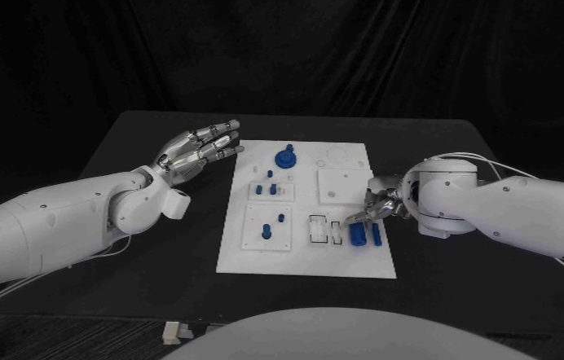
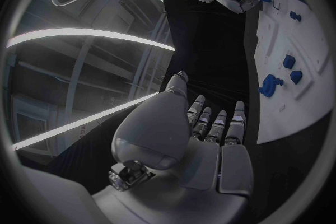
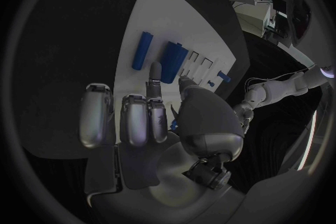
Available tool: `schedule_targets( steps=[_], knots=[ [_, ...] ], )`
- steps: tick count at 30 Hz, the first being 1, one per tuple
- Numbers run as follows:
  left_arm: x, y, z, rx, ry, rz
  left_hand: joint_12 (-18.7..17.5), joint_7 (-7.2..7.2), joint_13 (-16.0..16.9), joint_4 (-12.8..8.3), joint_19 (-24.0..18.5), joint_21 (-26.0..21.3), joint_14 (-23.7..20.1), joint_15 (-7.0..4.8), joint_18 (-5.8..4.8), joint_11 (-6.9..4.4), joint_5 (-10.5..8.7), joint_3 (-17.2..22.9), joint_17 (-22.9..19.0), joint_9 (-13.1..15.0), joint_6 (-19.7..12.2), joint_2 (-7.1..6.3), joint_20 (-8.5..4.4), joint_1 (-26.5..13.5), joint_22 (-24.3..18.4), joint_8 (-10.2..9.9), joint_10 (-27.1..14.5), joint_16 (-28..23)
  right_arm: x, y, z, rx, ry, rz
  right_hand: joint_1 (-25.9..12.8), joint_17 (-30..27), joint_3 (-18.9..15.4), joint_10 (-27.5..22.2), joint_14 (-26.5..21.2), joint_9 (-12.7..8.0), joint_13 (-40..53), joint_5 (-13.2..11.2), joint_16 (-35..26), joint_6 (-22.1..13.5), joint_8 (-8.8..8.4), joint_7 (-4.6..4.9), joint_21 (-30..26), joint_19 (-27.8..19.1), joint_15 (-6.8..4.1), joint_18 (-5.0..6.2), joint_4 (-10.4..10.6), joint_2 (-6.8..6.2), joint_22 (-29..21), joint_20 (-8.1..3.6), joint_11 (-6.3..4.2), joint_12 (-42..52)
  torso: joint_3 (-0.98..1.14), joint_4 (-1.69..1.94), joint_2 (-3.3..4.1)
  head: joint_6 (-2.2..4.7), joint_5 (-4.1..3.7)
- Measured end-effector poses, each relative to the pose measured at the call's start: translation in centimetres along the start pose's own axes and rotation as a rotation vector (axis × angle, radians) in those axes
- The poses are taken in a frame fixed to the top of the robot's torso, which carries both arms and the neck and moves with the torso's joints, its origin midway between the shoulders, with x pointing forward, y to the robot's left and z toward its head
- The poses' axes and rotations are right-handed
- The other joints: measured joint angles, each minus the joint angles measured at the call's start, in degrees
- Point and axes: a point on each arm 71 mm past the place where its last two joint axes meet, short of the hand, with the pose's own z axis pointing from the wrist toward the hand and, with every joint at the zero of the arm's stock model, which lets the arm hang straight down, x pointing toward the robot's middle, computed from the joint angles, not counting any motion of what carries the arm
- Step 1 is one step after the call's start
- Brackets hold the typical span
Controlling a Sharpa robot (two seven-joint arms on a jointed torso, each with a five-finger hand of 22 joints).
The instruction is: Assemble the parts on the task board
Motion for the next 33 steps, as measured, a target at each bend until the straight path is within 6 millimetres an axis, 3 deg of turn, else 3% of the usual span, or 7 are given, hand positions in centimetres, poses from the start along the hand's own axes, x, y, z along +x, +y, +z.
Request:
schedule_targets(
  steps=[12, 17, 20, 22, 25, 29, 33],
  knots=[
    [0.0, 0.0, 0.0, -0.002, 0.003, -0.003, 0.0, 0.0, 0.0, -0.2, 0.0, 0.0, 0.0, 0.0, 0.0, 0.0, 0.0, 0.2, 0.0, 0.0, 0.0, 0.24, 0.0, -0.2, -0.1, 0.0, 0.0, 0.0, 0.8, 0.5, 0.9, 0.003, 0.021, -0.008, 3.0, 0.0, 0.4, 0.0, 0.0, 2.6, 0.0, 3.0, -1.0, -2.7, -0.83, 0.5, -0.1, 0.0, 0.43, 0.0, -2.5, -0.08, 0.0, 0.42, 0.42, 0.0, 0.01, 0.02, 0.0, 0.0, 0.2],
    [0.0, 0.0, 0.0, -0.003, 0.004, -0.003, 0.0, 0.0, 0.1, -0.2, 0.0, 0.0, 0.0, 0.0, 0.0, 0.0, 0.0, 0.2, 0.0, 0.0, 0.0, 0.24, 0.0, -0.2, -0.1, 0.0, 0.0, 0.0, 0.7, 0.6, 0.9, -0.003, 0.017, -0.003, 6.1, 0.0, 1.9, -0.1, 0.0, 4.5, 0.0, 12.9, -1.6, -3.8, -0.99, 0.55, -0.2, 0.0, 0.67, 0.0, -5.1, -0.49, 0.0, 0.42, 0.74, 0.0, 0.02, 0.03, 0.0, 0.0, 0.25],
    [0.0, 0.0, 0.0, -0.003, 0.004, -0.004, 0.0, 0.0, 0.1, -0.2, 0.0, 0.0, 0.0, 0.0, 0.0, 0.0, 0.0, 0.2, 0.0, 0.0, 0.0, 0.24, 0.0, -0.2, -0.1, 0.0, 0.0, 0.0, 0.8, 0.6, 0.9, -0.009, 0.014, 0.013, 7.1, 0.0, 1.9, -0.2, 0.0, 5.4, 0.0, 20.3, -1.7, -4.5, -1.37, 0.39, -0.4, 0.0, 0.86, 0.0, -5.1, -1.07, 0.0, 0.42, 0.84, 0.0, 0.02, 0.04, 0.0, 0.0, 0.33],
    [0.0, 0.0, -0.1, -0.004, 0.003, -0.003, 0.0, 0.0, 0.0, -0.2, 0.0, 0.0, 0.0, 0.0, 0.0, 0.0, 0.0, 0.2, 0.0, 0.0, 0.0, 0.24, 0.0, -0.2, -0.1, 0.0, 0.0, 0.0, 1.0, 0.6, 0.8, -0.016, 0.015, 0.032, 7.6, 0.0, 2.0, -0.3, 0.0, 6.3, 0.0, 27.0, -1.7, -4.7, -1.52, 0.43, -0.5, 0.0, 0.94, 0.0, -5.0, -1.59, 0.0, 0.42, 0.91, 0.0, 0.02, 0.04, 0.01, 0.0, 0.38],
    [0.0, 0.0, -0.1, -0.004, 0.003, -0.004, 0.0, 0.0, 0.0, -0.2, 0.0, 0.0, 0.0, 0.0, 0.0, 0.0, 0.0, 0.2, 0.0, 0.0, 0.0, 0.24, 0.0, -0.2, -0.1, 0.0, 0.0, 0.0, 1.2, 0.7, 0.5, -0.03, 0.018, 0.074, 7.9, 0.0, 2.6, -0.3, 0.0, 7.1, 0.0, 32.5, -1.7, -5.1, -0.83, 0.42, -0.5, 0.0, 1.06, 0.0, -4.4, -1.87, 0.0, 0.42, 0.9, 0.0, 0.02, 0.04, 0.01, 0.0, 0.41],
    [0.0, 0.1, -0.1, -0.005, 0.003, -0.004, 0.3, 0.0, 0.1, -0.2, 0.0, 0.0, 0.0, 0.0, 0.0, 0.21, 0.0, 0.2, 0.0, 0.0, 0.0, 0.24, 0.0, -0.2, -0.1, 0.0, 0.2, 0.0, 1.0, 0.9, -0.1, -0.055, 0.013, 0.147, 7.9, 0.0, 4.0, -0.3, 0.0, 7.2, 0.0, 33.3, -1.7, -5.4, 0.43, 0.32, -0.5, 0.0, 1.07, 0.0, -3.0, -1.85, 0.0, 0.42, 0.89, 0.0, 0.02, 0.04, 0.01, 0.0, 0.38],
    [-0.1, 0.1, -0.1, -0.005, 0.003, -0.004, 0.3, 0.0, 0.1, -0.2, 0.0, 0.0, 0.0, 0.0, 0.0, 0.21, 0.0, 0.2, 0.0, 0.0, 0.0, 0.23, 0.0, -0.2, -0.1, 0.0, 0.2, 0.0, -0.4, 1.4, -1.0, -0.086, -0.01, 0.226, 6.8, 0.0, 4.8, -0.3, 0.0, 11.0, 0.0, 33.3, -1.7, -5.9, 1.24, 0.27, -0.5, 0.0, 1.11, 0.0, -2.1, -0.84, 0.0, 0.42, 0.89, 0.0, 0.01, 0.04, 0.0, 0.0, 0.37]
  ],
)
